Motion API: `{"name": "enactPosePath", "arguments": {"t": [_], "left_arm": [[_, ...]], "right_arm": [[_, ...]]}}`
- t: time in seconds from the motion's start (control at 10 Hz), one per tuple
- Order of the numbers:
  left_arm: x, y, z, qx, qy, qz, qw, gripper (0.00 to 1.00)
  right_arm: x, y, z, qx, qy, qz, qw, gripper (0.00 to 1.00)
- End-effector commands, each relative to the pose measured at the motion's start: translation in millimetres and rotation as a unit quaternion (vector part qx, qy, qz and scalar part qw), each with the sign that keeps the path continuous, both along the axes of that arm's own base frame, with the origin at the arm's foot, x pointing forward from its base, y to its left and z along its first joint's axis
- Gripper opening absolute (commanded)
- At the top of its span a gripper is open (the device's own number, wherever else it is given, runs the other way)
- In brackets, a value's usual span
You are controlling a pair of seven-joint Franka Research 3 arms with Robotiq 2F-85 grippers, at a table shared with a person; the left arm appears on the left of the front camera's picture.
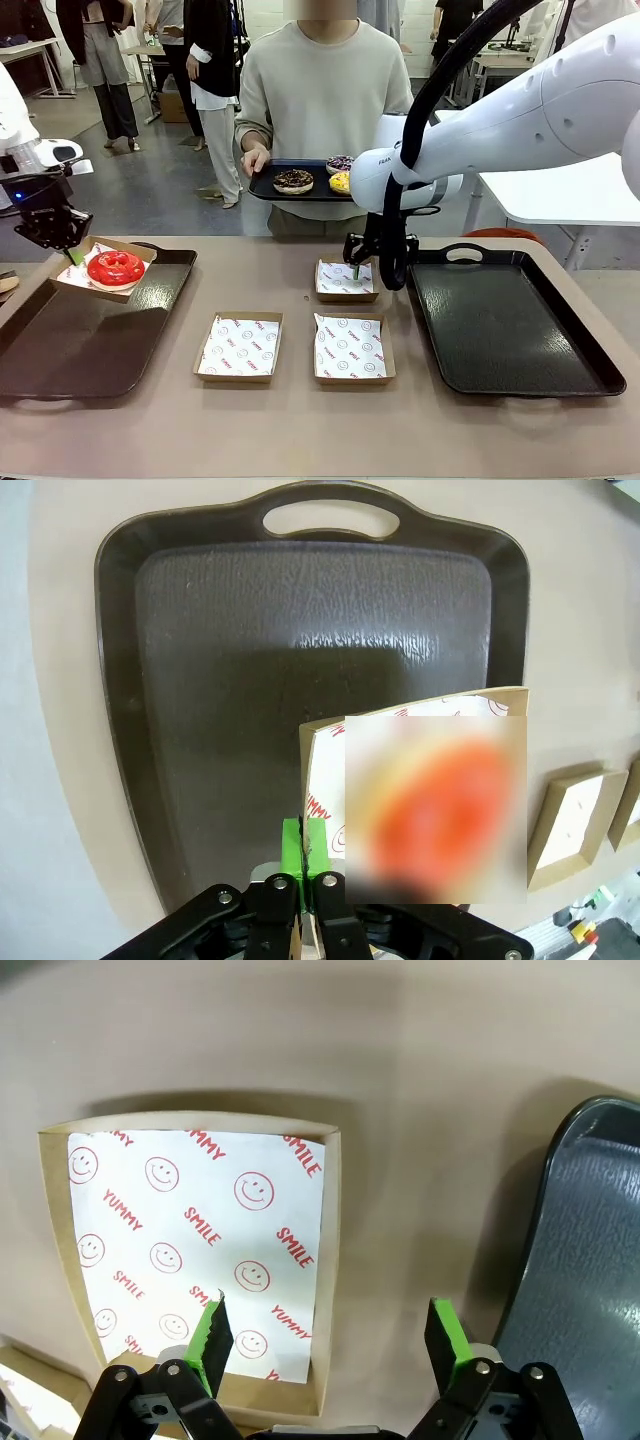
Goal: Individually package the donuts and arrange them on the tray.
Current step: Place the picked Paper togo box on the Handle tray while simultaneously picking up another Paper togo box from the table with the other hand.
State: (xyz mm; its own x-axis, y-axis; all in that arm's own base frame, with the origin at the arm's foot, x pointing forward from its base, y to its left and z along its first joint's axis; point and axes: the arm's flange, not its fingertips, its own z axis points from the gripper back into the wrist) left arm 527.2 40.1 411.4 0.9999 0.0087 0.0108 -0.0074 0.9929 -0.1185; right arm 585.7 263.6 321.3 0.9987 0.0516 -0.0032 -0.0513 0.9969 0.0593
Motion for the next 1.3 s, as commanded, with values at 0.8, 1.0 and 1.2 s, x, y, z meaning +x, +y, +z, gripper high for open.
{"name": "enactPosePath", "arguments": {"t": [0.8, 1.0, 1.2], "left_arm": [[18.0, -2.7, -26.2, 0.033, -0.011, 0.009, 0.999, 0.01], [22.9, -4.0, -34.7, 0.044, -0.008, 0.011, 0.999, 0.01], [27.8, -6.2, -40.9, 0.049, -0.002, 0.013, 0.999, 0.01]], "right_arm": [[-4.6, -3.1, -2.5, -0.007, -0.028, 0.014, 0.999, 1.0], [-4.8, -2.1, -2.5, -0.008, -0.028, 0.013, 0.999, 1.0], [-6.1, -1.3, -3.0, -0.008, -0.027, 0.013, 1.0, 1.0]]}}
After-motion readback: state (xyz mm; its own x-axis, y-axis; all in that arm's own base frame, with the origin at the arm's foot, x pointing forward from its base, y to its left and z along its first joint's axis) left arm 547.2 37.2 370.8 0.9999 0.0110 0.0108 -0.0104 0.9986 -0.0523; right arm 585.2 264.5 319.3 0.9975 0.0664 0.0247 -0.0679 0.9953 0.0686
